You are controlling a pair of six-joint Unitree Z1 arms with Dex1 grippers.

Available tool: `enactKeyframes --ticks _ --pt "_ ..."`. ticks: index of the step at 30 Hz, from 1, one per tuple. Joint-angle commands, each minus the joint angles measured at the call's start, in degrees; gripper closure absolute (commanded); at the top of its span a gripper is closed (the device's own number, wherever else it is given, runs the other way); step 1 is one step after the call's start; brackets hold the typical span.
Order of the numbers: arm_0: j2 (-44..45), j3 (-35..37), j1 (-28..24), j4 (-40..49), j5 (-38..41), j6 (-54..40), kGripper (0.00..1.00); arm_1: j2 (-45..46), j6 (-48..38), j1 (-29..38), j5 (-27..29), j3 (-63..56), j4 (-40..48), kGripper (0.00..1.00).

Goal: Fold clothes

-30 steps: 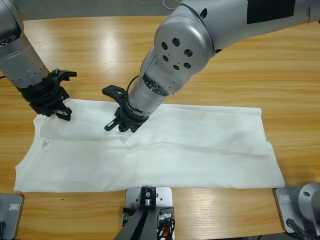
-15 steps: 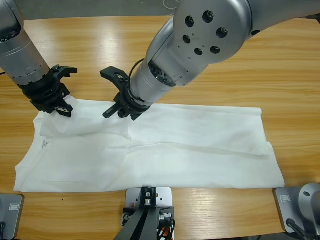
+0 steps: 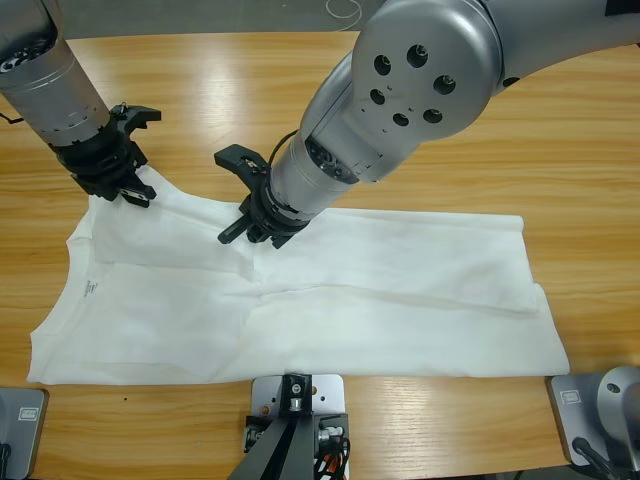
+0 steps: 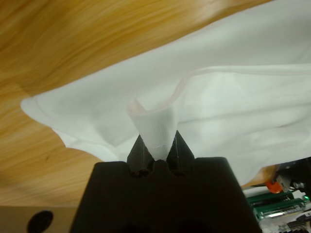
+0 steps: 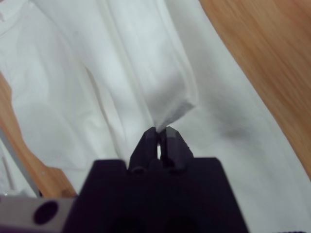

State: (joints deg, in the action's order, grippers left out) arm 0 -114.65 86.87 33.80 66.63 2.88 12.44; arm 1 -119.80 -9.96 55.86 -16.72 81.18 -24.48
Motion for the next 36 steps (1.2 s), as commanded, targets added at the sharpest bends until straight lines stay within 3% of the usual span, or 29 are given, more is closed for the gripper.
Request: enactKeyframes --ticks 1,9,12,13,14,15,16,17,18,25,29,31,34,35,36 --pt "-5.04 0.02 0.77 -0.44 -0.24 -0.23 1.0 -2.15 -0.67 0.57 0.28 -1.38 0.05 1.0" --pt "-5.88 0.23 0.91 -0.98 -0.21 -0.23 1.0 -1.87 -0.8 0.57 2.13 -1.71 0.05 0.996" --pt "-5.84 0.3 0.88 -1.21 -0.33 -0.23 1.0 -1.94 -0.97 0.57 3.11 -1.33 0.01 0.835" --pt "-5.86 0.32 0.91 -1.35 -0.49 -0.23 1.0 -1.98 -1.25 0.57 4.05 -1.22 -0.04 0.699" --pt "-5.97 0.32 0.91 -1.47 -1.0 -0.23 1.0 -1.92 -2.03 0.57 5.07 -1.2 -0.06 0.474" --pt "-5.91 0.32 1.14 -1.63 -2.6 -0.24 0.759 -1.77 -3.06 0.57 6.03 -1.26 -0.11 0.171" --pt "-5.67 0.39 1.79 -2.23 -4.25 -0.59 0.33 -1.47 -3.63 0.57 6.95 -1.36 -0.13 0.015" --pt "-5.35 0.71 2.37 -3.18 -4.6 -1.24 0.083 -1.19 -3.91 0.57 7.33 -1.45 -0.15 0.0" --pt "-5.05 1.16 2.71 -3.28 -5.2 -1.26 0.01 -0.94 -4.05 0.57 7.97 -1.52 -0.22 0.0" --pt "-1.77 2.34 3.18 -3.44 -9.28 0.32 0.0 -0.45 -4.17 0.57 7.14 -1.47 -0.13 0.0" --pt "7.64 0.04 2.95 -3.37 -14.32 3.2 0.0 0.66 -4.19 0.57 6.7 -1.91 -0.11 0.0" --pt "13.26 -4.5 3.11 -4.86 -14.24 4.63 0.033 1.52 -4.19 0.57 6.75 -1.82 0.15 0.009" --pt "21.51 -17.17 4.71 -13.37 -12.6 5.84 0.096 2.7 -4.19 0.13 5.98 -1.64 0.89 0.022" --pt "23.18 -20.72 5.01 -15.82 -11.6 5.87 0.096 2.91 -4.19 -0.3 4.82 -1.56 1.03 0.09" --pt "24.21 -23.55 5.27 -17.85 -10.65 5.91 0.096 3.07 -4.15 -0.74 3.54 -1.52 1.28 0.239"
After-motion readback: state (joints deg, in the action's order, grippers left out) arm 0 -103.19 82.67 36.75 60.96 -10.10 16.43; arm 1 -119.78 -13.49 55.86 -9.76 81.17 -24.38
